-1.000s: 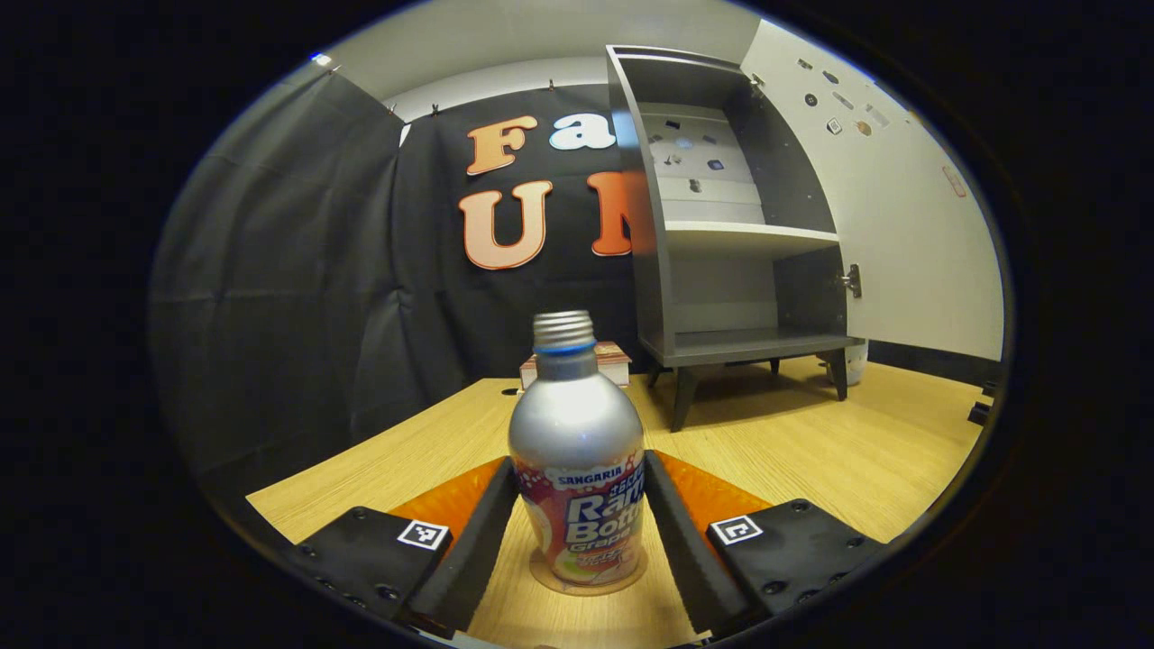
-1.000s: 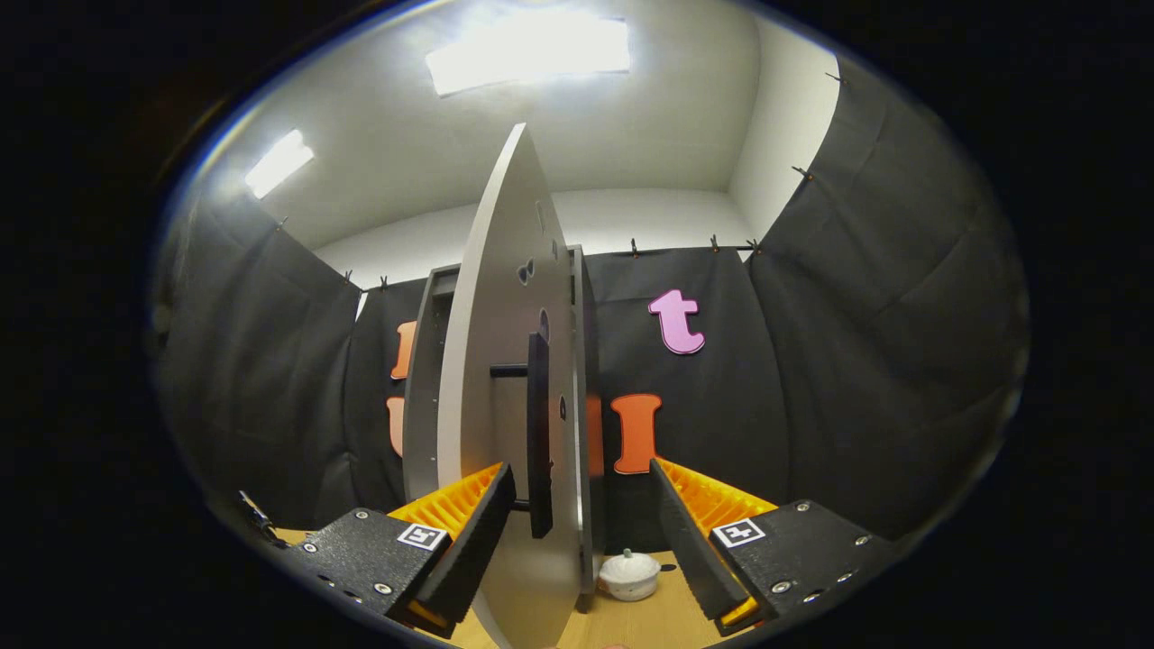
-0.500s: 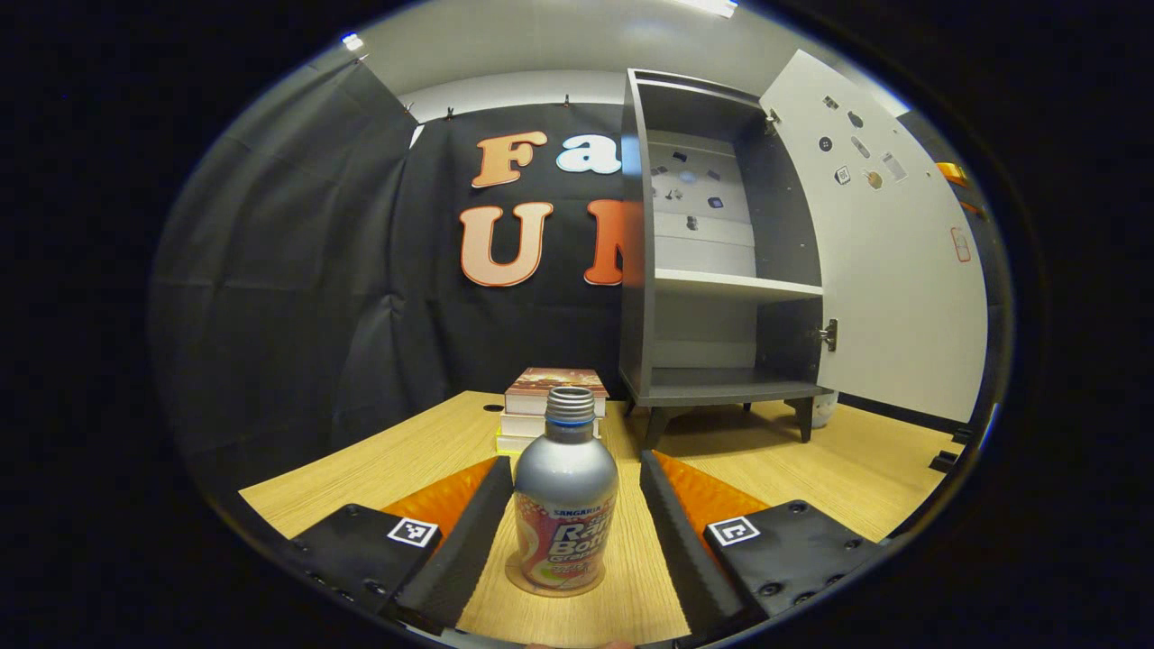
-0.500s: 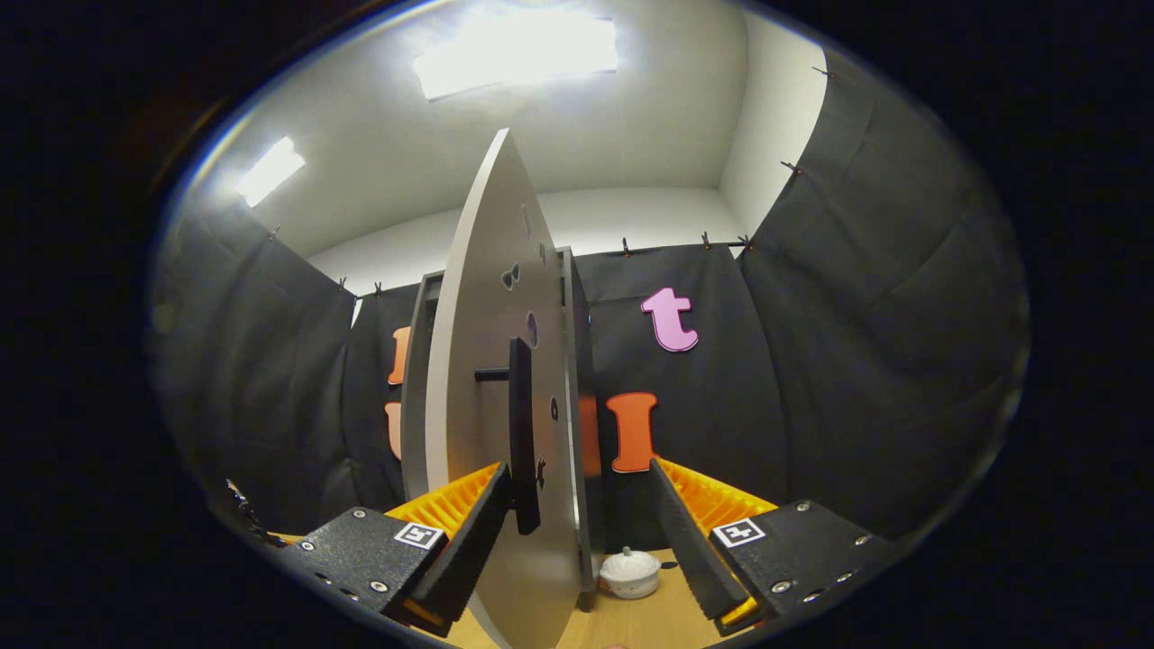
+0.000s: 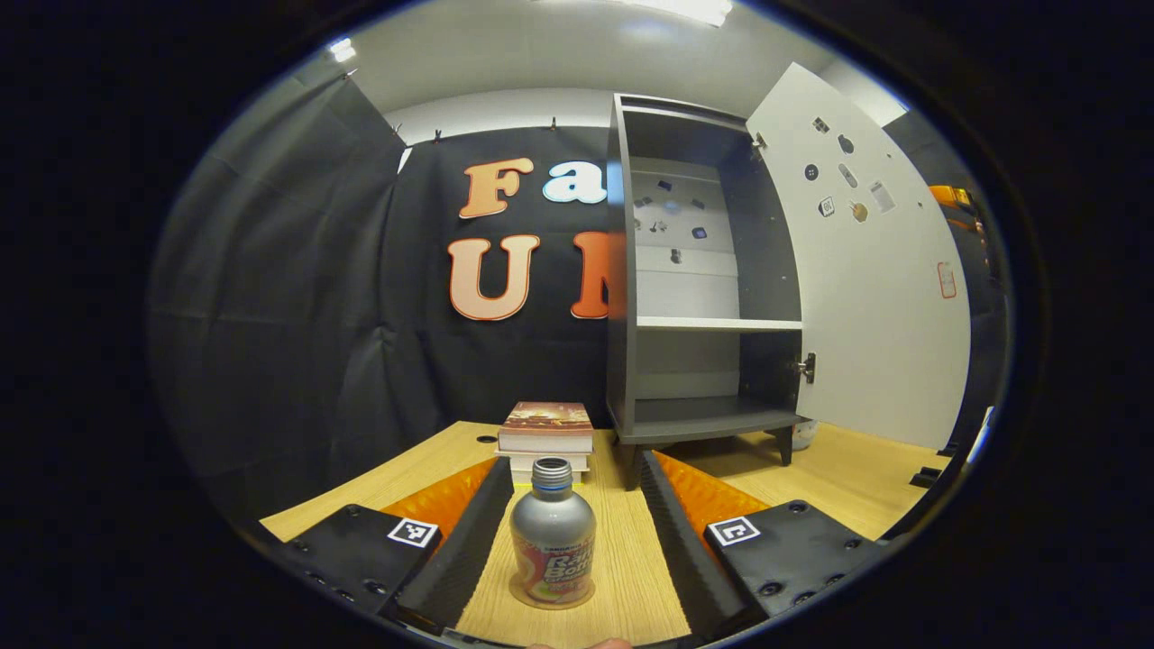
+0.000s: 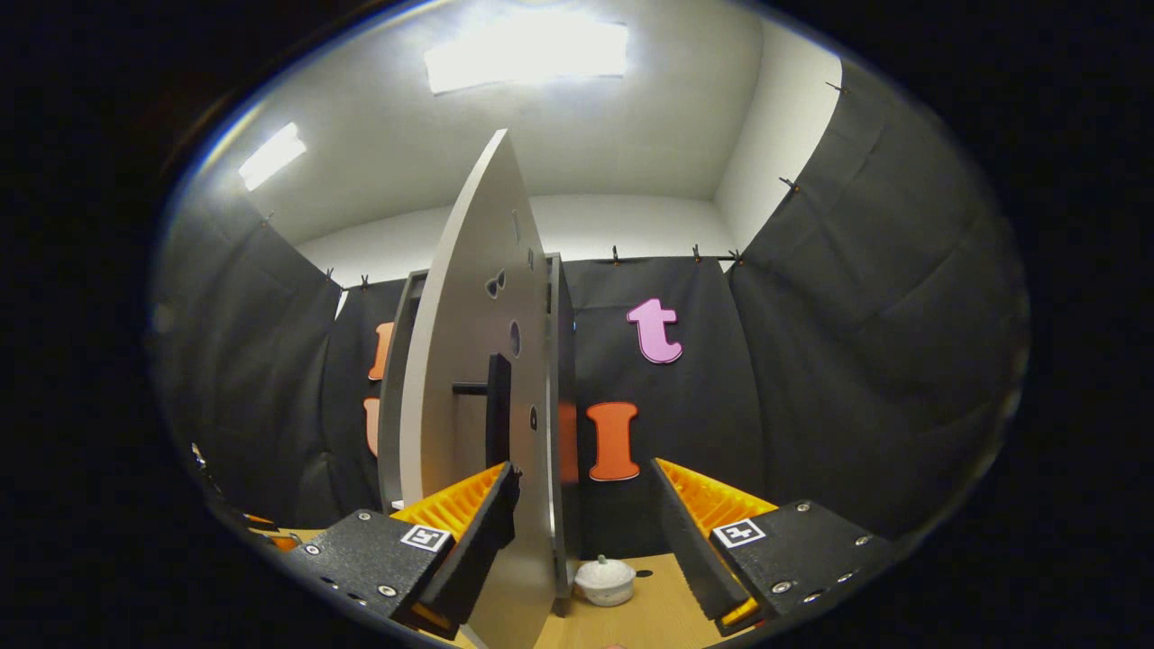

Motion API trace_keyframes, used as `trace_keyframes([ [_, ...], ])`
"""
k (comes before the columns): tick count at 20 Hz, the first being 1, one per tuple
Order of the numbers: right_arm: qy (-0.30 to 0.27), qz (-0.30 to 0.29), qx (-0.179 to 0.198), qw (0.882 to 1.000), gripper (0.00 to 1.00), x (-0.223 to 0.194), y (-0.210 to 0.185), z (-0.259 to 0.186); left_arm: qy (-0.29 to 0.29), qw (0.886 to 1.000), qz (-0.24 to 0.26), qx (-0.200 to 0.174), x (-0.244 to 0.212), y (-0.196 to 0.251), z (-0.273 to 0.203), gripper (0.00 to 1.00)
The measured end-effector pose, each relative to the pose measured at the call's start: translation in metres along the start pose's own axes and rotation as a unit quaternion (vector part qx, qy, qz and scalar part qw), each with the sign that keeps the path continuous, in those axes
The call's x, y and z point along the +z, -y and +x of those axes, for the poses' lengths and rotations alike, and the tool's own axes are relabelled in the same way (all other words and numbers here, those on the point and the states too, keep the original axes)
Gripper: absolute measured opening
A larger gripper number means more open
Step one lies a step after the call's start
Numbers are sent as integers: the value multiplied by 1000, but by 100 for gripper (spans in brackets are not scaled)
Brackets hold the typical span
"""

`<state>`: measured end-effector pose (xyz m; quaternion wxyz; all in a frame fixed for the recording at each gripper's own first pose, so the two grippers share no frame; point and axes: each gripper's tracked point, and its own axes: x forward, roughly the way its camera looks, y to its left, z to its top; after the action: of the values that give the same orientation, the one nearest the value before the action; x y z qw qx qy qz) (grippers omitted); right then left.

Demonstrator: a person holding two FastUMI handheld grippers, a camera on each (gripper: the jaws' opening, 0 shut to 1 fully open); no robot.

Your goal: Open the cabinet door with the right hand, grasp the bottle in the cabinet with the left hand and place it on the coaster, then close the cabinet door with the right hand.

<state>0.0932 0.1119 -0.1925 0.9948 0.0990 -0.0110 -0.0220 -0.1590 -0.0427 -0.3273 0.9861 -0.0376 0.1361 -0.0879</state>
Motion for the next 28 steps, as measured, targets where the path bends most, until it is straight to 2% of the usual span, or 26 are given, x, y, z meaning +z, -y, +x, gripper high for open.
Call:
trace_keyframes([
  [3,-3,1,8,1000,86,-3,-5,0,-1,1000,5,7,5,-8,4,93],
  [4,-6,2,13,1000,86,-4,-6,1,-3,1000,8,10,7,-12,5,89],
  [5,-10,7,19,1000,85,-5,-7,-1,-3,1000,9,12,9,-15,8,93],
  [8,-17,23,36,999,84,-7,-19,-2,-11,1000,-2,12,8,-19,12,93],
  [9,-18,25,43,999,93,-7,-23,-2,-13,1000,-4,14,7,-22,12,93],
  [10,-20,25,51,998,83,-8,-26,-2,-11,1000,-1,19,8,-25,12,93],
  [18,-26,26,100,994,83,-10,-45,-3,-20,999,9,38,30,-47,14,93],
  [22,-29,30,111,993,83,-12,-53,-3,-20,998,24,46,44,-54,17,93],
  [23,-29,29,113,993,83,-12,-55,-3,-22,998,28,47,46,-54,18,90],
  [28,-32,19,130,991,83,-14,-59,-2,-17,999,24,41,69,-52,25,89],
])
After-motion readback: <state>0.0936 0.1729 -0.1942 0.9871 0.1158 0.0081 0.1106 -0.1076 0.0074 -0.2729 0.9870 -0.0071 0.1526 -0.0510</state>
